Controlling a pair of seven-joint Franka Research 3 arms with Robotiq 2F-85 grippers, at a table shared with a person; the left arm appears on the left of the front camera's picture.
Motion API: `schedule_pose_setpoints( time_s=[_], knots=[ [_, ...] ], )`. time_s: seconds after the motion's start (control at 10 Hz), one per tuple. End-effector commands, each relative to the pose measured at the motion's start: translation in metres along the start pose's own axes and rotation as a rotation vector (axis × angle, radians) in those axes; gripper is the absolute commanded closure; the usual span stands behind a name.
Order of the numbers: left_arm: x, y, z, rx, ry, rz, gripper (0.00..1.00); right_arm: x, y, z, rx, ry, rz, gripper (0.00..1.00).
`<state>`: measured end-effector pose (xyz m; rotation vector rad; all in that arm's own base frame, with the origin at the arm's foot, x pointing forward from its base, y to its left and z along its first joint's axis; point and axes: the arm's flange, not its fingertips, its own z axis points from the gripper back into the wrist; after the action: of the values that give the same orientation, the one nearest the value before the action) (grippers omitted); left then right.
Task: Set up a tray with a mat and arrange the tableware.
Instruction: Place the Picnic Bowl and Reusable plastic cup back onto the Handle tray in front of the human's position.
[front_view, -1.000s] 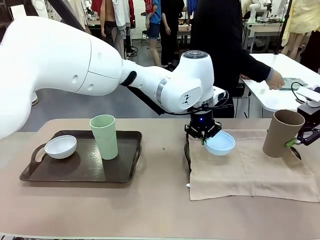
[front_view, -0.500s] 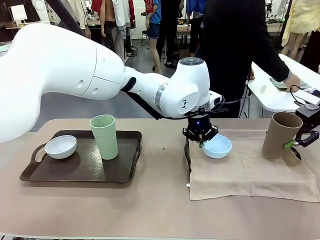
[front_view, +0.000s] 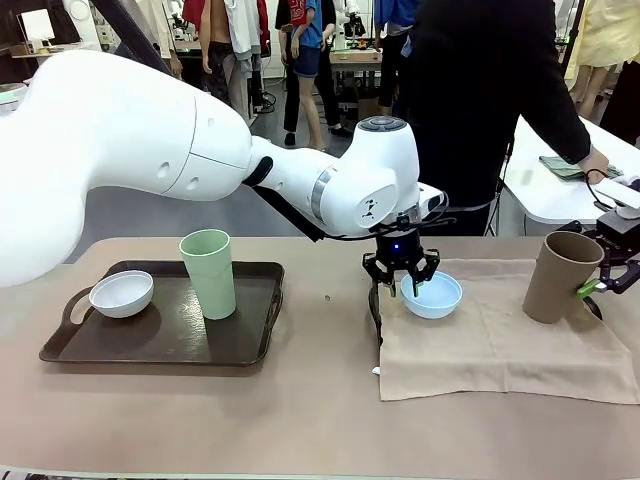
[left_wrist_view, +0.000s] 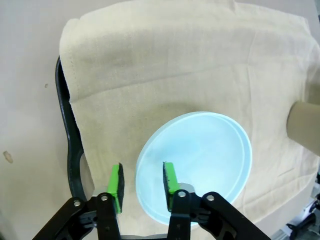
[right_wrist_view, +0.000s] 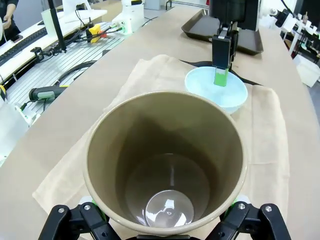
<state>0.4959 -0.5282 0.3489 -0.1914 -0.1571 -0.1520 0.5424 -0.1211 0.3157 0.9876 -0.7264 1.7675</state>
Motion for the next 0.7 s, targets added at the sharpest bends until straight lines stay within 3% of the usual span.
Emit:
schedule_pose_setpoints(
  time_s=[0.0, 0.1, 0.2, 0.6],
  knots=[
    [0.001, 0.003, 0.007, -0.004, 0.02, -0.021, 0.0, 0.0, -0.002, 0.011, 0.013, -0.016, 0.003, 0.0],
    [0.0, 0.004, 0.009, -0.005, 0.025, -0.017, 0.0, 0.0, 0.0, 0.019, 0.001, -0.02, 0.0, 0.0],
    [-0.001, 0.006, 0.011, -0.01, 0.032, -0.019, 0.36, 0.0, 0.001, 0.027, -0.013, -0.021, -0.004, 0.0],
    [-0.018, 0.004, 0.017, -0.036, 0.054, -0.089, 0.0, -0.008, 0.004, 0.048, -0.073, -0.012, -0.048, 0.0]
  ],
)
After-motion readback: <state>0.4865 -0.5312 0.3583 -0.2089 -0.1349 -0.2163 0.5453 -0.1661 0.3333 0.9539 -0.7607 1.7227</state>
